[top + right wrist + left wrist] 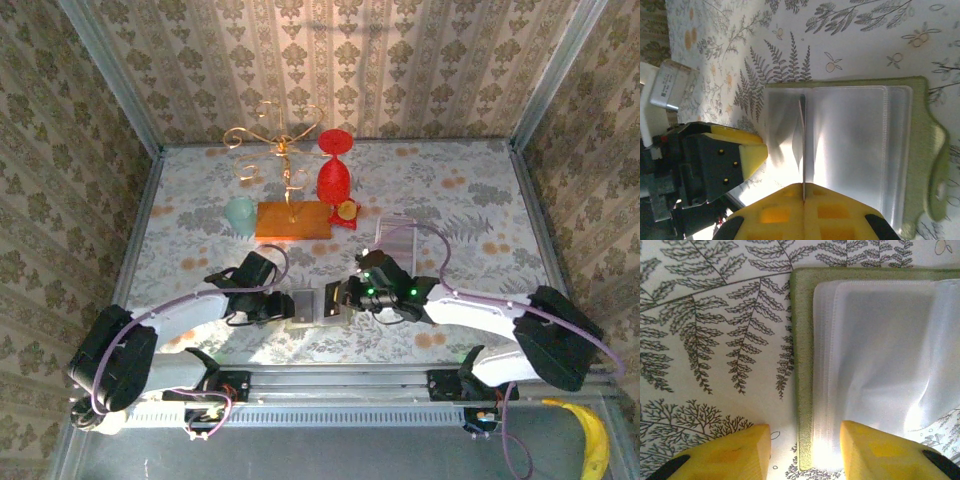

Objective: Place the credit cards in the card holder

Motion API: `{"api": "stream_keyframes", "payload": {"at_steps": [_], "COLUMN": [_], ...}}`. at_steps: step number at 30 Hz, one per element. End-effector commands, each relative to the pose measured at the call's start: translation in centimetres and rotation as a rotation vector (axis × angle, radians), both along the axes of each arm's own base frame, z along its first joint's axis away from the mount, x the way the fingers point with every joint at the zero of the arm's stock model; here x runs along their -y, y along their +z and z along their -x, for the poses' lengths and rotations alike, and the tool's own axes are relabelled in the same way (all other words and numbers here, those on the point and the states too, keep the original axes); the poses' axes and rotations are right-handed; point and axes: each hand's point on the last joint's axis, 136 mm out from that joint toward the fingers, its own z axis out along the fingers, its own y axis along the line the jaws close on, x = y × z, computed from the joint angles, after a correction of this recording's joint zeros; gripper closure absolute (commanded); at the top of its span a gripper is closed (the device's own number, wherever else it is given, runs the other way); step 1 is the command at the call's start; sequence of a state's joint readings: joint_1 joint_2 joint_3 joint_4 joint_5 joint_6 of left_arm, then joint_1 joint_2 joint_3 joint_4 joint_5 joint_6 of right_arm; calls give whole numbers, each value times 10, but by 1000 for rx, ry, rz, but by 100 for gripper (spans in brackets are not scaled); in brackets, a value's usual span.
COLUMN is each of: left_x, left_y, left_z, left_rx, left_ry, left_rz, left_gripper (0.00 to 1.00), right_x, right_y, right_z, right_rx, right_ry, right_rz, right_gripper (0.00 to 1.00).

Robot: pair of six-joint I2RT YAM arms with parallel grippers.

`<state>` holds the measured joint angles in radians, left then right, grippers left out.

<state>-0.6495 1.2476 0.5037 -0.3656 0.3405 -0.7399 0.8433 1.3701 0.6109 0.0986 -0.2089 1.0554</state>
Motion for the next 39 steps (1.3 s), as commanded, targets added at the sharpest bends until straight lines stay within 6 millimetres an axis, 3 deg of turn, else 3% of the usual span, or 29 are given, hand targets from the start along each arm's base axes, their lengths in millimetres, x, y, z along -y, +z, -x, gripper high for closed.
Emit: {"api": "stream_keyframes", "payload": {"at_steps": [1,18,31,39], "left_x": [-2,-6,-6,-6], "left_y": [-10,-15,-15,-15], "left_z": [7,11,12,12], "left_rx": [-29,-41,-41,-40], "left_ry": [-16,-24,-26,-24], "left_rz": [-25,-47,-43,-42], "left_gripper": [61,67,69,70], "right_x": [-15,-24,-31,-33], "right_y": [7,-18,-21,-38], "right_z": [-17,-38,-32,-19], "right_rx": [48,75,62,-21], "right_ry": [-30,-127,-145,-143], "right_rz": [-22,-25,-82,-62], "right_gripper": [100,100,100,100]}}
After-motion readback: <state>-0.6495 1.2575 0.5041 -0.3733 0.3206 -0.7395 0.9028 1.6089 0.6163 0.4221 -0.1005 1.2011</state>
